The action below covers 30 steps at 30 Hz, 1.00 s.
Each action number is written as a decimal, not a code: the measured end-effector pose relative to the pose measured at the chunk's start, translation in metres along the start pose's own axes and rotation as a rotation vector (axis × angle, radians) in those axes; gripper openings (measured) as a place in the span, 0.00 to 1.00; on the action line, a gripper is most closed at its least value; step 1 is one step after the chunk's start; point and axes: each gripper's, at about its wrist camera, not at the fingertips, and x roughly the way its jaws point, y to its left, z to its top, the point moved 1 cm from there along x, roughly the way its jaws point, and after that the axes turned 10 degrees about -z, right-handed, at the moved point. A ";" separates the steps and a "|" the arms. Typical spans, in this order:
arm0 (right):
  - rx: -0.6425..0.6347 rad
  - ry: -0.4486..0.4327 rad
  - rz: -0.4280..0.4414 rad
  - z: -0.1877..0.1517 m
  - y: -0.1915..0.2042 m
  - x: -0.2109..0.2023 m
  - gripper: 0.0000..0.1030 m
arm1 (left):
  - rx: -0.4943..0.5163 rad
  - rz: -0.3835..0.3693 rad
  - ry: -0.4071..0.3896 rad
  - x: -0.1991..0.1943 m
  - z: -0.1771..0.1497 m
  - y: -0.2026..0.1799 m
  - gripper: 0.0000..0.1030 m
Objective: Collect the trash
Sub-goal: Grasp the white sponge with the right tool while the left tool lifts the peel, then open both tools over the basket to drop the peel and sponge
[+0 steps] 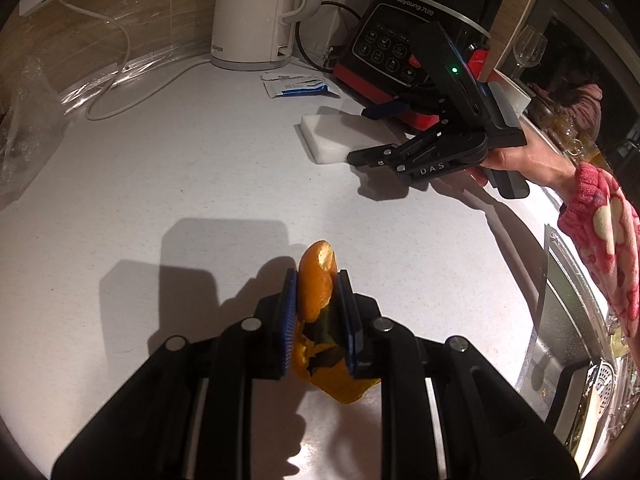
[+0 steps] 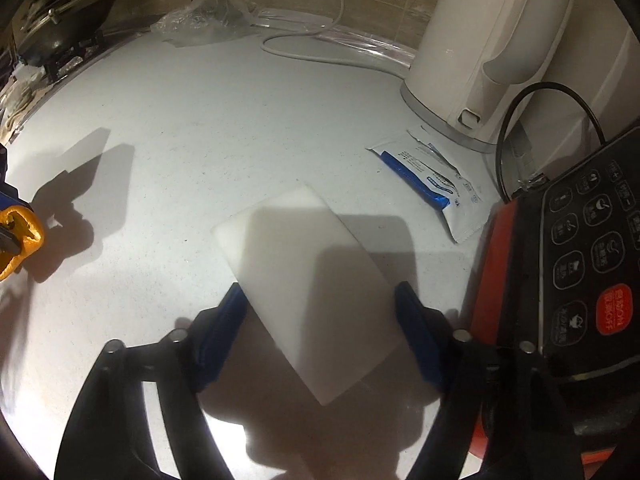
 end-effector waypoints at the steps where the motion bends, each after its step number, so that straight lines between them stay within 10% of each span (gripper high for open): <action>1: -0.003 0.003 -0.003 0.000 0.003 -0.001 0.69 | -0.003 0.002 -0.003 -0.001 0.000 0.000 0.19; 14: 0.107 -0.127 -0.023 -0.028 0.078 -0.122 0.66 | -0.040 0.040 -0.054 -0.060 -0.032 -0.019 0.19; 30: 0.364 -0.225 0.196 -0.118 0.267 -0.296 0.69 | -0.153 0.111 0.014 -0.165 -0.252 -0.067 0.19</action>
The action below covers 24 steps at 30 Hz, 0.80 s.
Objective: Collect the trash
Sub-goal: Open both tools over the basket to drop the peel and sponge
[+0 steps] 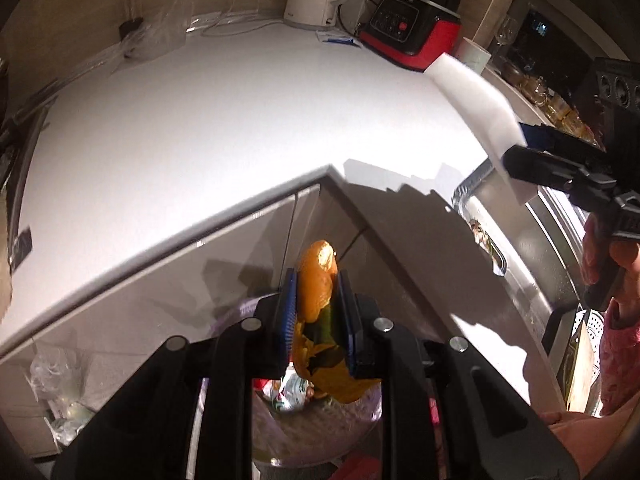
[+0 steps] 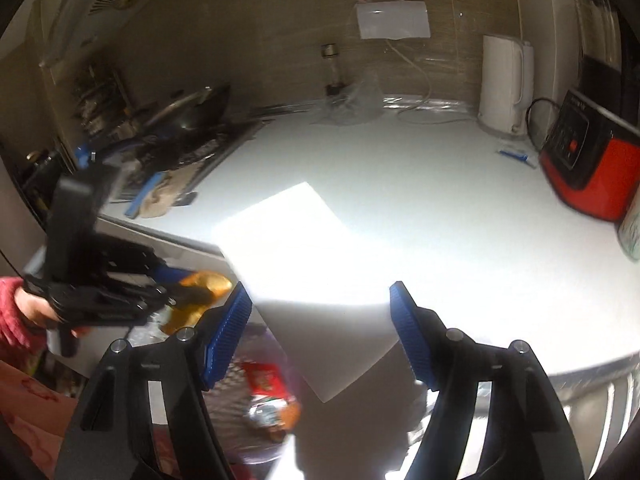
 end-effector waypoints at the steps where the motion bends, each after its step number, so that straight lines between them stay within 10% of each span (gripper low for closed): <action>1: 0.005 0.006 0.006 -0.006 0.006 -0.003 0.69 | -0.009 0.002 0.014 0.002 -0.013 0.003 0.19; 12: 0.011 0.090 0.001 -0.039 0.036 -0.014 0.69 | -0.103 -0.008 0.082 0.074 -0.118 0.044 0.22; 24: -0.026 0.113 0.017 -0.041 0.054 -0.008 0.70 | -0.081 0.100 0.063 0.080 -0.126 0.047 0.64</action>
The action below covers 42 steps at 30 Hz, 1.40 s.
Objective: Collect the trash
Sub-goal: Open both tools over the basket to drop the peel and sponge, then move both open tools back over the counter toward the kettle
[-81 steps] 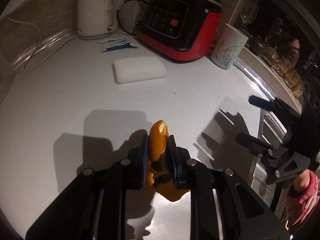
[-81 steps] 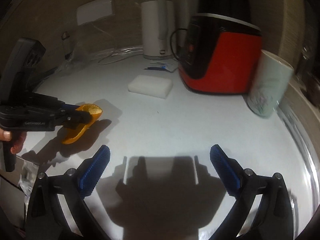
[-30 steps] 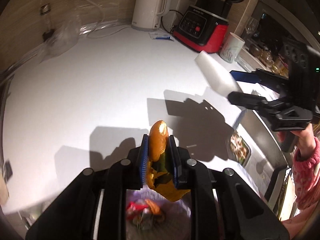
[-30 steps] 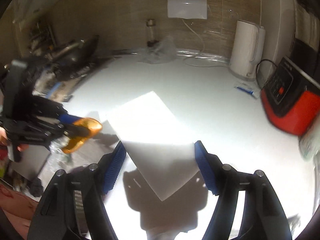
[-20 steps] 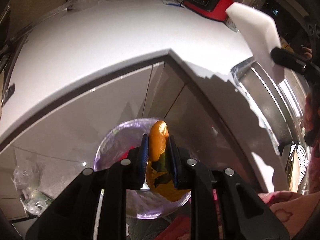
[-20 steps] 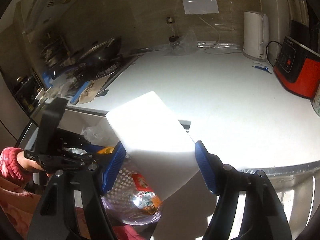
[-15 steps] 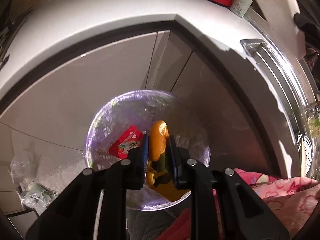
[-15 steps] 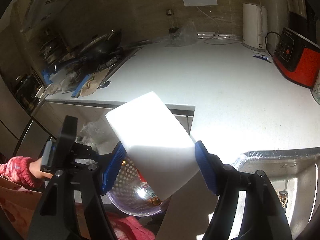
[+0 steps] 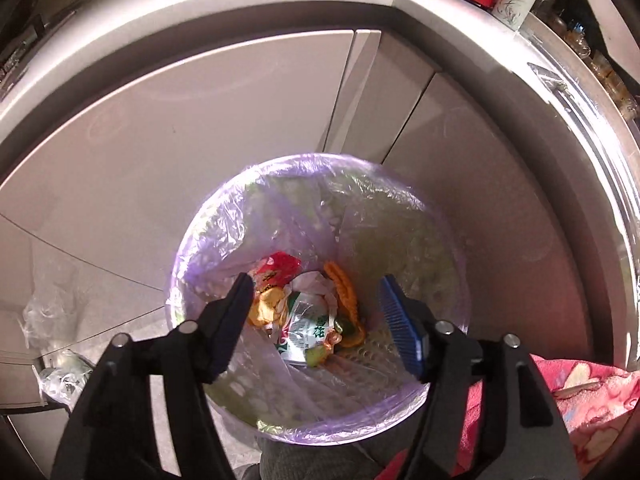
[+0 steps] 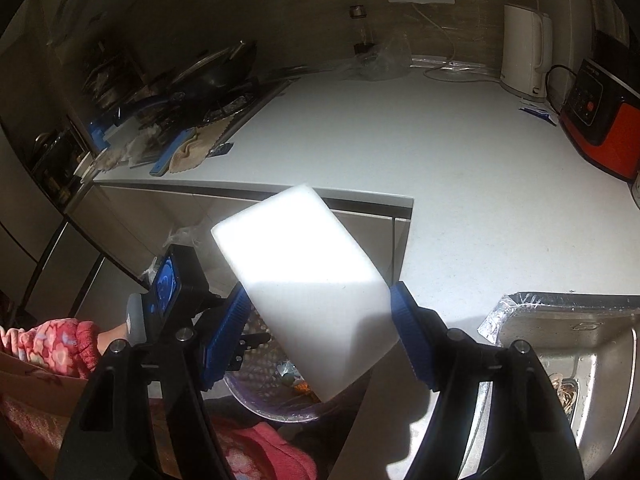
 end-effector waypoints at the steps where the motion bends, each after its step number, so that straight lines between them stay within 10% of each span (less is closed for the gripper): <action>1: -0.003 0.001 0.000 0.000 0.001 0.001 0.70 | 0.008 0.009 -0.005 -0.003 0.001 -0.002 0.65; 13: 0.007 0.131 0.059 -0.021 0.030 0.059 0.71 | 0.058 0.104 -0.062 -0.062 -0.001 -0.016 0.92; 32: -0.123 0.574 -0.082 -0.118 0.119 0.237 0.83 | -0.056 0.203 -0.094 -0.103 -0.027 0.014 0.93; 42: -0.028 0.401 -0.034 -0.068 0.097 0.183 0.93 | -0.008 0.203 -0.139 -0.119 0.002 0.002 0.93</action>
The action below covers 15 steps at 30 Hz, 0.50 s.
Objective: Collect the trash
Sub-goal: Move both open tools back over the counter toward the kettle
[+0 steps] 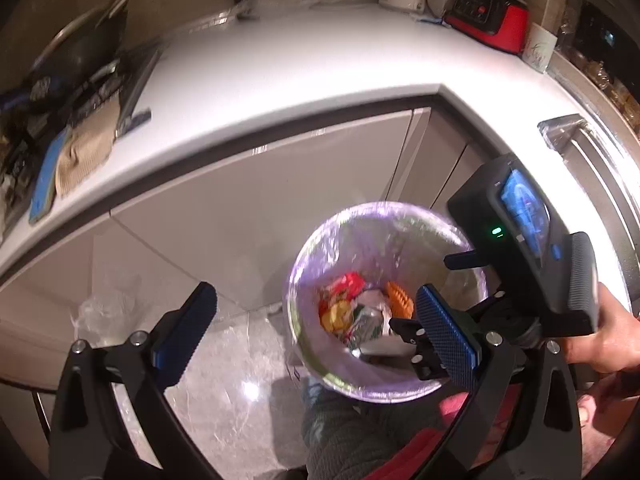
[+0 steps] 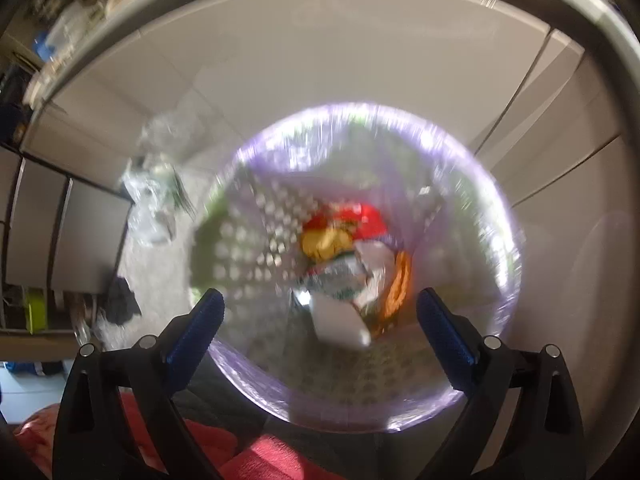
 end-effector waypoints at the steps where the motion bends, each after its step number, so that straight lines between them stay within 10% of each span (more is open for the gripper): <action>1: 0.012 -0.043 0.003 0.005 -0.007 -0.016 0.93 | 0.009 -0.007 -0.018 -0.005 0.008 -0.002 0.93; 8: 0.083 -0.368 -0.113 0.046 -0.079 -0.124 0.98 | 0.087 -0.060 -0.156 -0.028 0.087 -0.020 0.93; 15: 0.092 -0.516 -0.318 0.109 -0.189 -0.156 0.98 | 0.140 -0.051 -0.197 0.004 0.171 -0.035 0.93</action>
